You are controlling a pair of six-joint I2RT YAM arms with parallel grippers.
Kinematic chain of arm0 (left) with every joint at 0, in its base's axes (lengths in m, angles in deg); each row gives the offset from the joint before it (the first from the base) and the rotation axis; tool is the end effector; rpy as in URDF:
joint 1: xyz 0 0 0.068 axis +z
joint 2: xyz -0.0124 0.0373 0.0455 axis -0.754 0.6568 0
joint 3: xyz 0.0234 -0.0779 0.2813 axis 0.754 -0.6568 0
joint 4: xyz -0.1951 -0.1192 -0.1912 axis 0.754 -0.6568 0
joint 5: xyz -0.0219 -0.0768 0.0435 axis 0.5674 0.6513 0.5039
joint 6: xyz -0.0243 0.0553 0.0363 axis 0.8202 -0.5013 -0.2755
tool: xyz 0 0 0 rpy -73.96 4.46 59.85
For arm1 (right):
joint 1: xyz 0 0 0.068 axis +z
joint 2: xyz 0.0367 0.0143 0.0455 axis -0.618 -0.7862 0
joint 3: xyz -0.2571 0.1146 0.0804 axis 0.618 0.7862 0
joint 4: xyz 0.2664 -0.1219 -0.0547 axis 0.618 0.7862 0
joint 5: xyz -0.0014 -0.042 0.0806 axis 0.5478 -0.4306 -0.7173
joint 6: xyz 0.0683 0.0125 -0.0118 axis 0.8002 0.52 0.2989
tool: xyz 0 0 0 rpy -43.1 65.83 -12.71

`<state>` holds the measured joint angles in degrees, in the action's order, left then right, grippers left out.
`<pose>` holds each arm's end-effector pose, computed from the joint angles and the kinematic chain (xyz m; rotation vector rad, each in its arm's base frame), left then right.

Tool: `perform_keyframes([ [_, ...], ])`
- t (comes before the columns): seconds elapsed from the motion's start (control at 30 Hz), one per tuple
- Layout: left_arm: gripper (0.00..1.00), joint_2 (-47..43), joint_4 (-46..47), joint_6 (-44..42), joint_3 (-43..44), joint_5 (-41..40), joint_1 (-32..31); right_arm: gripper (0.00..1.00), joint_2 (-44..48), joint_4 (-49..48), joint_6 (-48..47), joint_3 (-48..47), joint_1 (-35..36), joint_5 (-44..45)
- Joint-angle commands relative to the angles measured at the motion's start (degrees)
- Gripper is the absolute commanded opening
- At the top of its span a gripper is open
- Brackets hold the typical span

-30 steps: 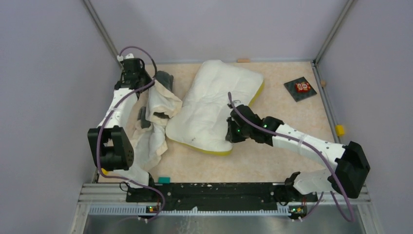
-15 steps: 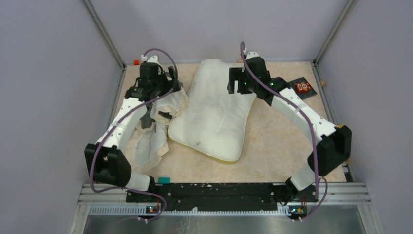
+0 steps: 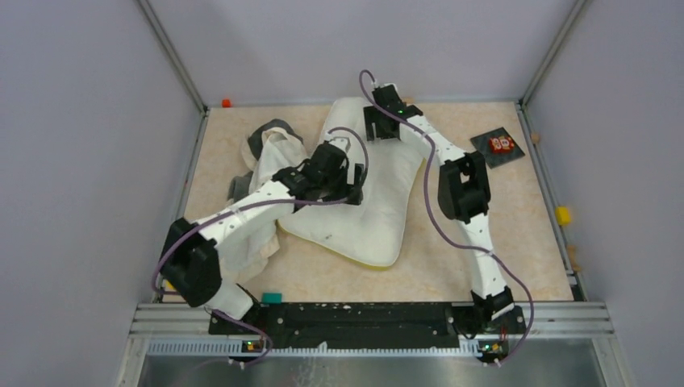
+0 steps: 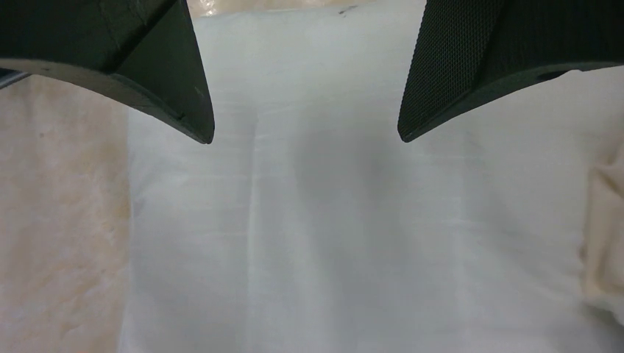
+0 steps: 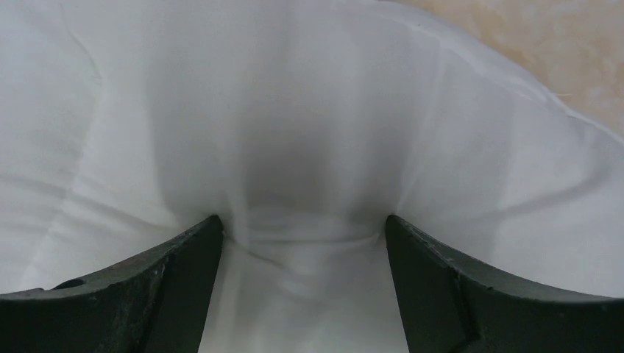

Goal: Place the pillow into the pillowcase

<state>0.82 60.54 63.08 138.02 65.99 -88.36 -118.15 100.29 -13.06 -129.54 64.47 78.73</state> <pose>0.2878 -0.2296 0.2996 0.2084 2.3393 -0.4783 0.5458 0.2541 0.2275 -0.1867 2.3147 0.0382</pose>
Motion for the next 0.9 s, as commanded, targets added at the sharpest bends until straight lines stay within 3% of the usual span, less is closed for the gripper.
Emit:
perform_keyframes([
  [0.0, 0.99, 9.16, 2.39, 3.04, -1.59, 0.13, -1.16, 0.80, -4.21, 5.33, 3.36, -2.14, -0.36, 1.92],
  [0.13, 0.94, 14.12, 2.85, 3.68, -3.32, -5.14, -1.19, 0.69, -2.02, 3.55, 7.16, 6.10, -0.38, 0.94],
  [0.2, 0.76, 14.54, 3.10, 3.67, -4.74, -6.78, -1.19, 0.47, 0.43, 3.28, 8.60, 9.83, -0.38, 1.43],
  [0.27, 0.51, 14.02, 3.20, 3.67, -5.72, -8.23, -1.11, 0.12, 3.57, 3.35, 10.28, 13.49, -0.38, 2.07],
  [0.3, 0.36, 13.60, 3.07, 3.62, -5.94, -8.64, -1.02, 0.00, 5.92, 3.46, 11.08, 15.22, -0.38, 2.13],
  [0.37, 0.12, 12.17, 2.58, 3.43, -6.19, -9.31, -1.01, 0.00, 10.21, 3.77, 12.49, 18.64, -0.29, 2.12],
  [0.43, 0.00, 10.20, 2.06, 3.12, -6.32, -10.02, -1.01, 0.00, 15.99, 3.91, 14.01, 22.90, -0.28, 2.39],
  [0.87, 0.00, -0.11, 6.00, 3.78, -3.25, -0.18, -3.41, 0.00, 58.41, 14.56, 25.94, 47.71, -0.29, 10.30],
])
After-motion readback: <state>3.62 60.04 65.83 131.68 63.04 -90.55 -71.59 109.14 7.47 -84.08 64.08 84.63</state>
